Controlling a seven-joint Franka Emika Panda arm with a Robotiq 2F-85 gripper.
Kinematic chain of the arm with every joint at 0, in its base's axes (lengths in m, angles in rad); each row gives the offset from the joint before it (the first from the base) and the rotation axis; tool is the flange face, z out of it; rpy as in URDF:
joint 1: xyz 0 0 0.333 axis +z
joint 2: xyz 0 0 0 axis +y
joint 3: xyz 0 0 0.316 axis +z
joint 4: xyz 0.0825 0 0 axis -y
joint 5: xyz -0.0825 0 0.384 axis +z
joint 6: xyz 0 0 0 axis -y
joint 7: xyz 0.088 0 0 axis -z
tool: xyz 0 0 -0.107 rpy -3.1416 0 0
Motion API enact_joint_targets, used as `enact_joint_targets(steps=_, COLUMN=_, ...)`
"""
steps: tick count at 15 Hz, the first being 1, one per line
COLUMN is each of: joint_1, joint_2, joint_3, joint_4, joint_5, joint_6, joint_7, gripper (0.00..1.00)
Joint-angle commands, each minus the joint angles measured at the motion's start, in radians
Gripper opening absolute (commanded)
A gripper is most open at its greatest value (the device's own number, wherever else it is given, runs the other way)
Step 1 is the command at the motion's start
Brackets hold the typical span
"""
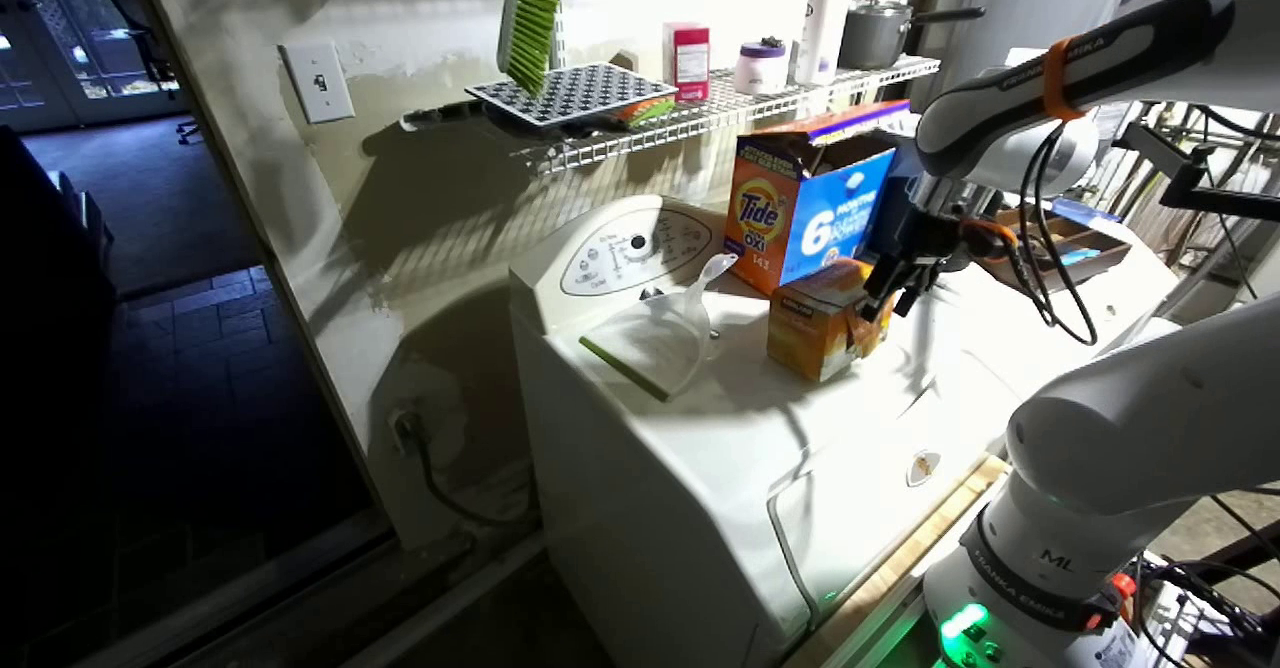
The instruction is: Open the orange fabric softener box lid fully, pick one white paper from the orange fabric softener box and put it on the washing machine
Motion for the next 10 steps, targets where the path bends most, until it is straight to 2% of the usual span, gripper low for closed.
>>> enact_joint_targets(steps=1, joint_1=0.01, joint_2=0.047, joint_3=-0.044, joint_4=0.001, joint_5=0.046, joint_6=0.0, joint_7=-0.094, gripper=1.0)
enact_joint_targets(steps=4, joint_1=-0.006, joint_2=0.07, joint_3=-0.049, joint_4=0.001, joint_5=0.036, joint_6=0.018, joint_7=-0.122, gripper=1.0)
enact_joint_targets(steps=10, joint_1=0.017, joint_2=0.107, joint_3=-0.058, joint_4=0.001, joint_5=0.096, joint_6=0.046, joint_7=-0.178, gripper=1.0)
